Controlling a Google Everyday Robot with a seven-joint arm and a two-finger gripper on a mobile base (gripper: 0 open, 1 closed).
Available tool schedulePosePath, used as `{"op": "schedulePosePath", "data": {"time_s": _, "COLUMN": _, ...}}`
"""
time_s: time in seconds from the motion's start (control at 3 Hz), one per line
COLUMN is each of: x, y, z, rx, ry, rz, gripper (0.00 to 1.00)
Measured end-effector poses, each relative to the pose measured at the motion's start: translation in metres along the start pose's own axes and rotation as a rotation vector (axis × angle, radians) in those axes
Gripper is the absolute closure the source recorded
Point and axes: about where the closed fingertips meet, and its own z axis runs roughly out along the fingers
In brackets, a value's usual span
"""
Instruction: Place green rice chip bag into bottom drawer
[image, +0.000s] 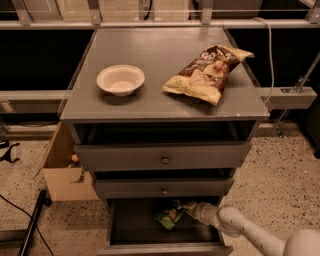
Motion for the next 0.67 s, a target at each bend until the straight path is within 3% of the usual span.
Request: {"op": "schedulePosePath", "data": {"time_s": 0.67, "x": 0.0000, "y": 0.0000, "z": 0.0000, "rx": 0.000, "ry": 0.000, "rz": 0.000, "gripper": 0.38}}
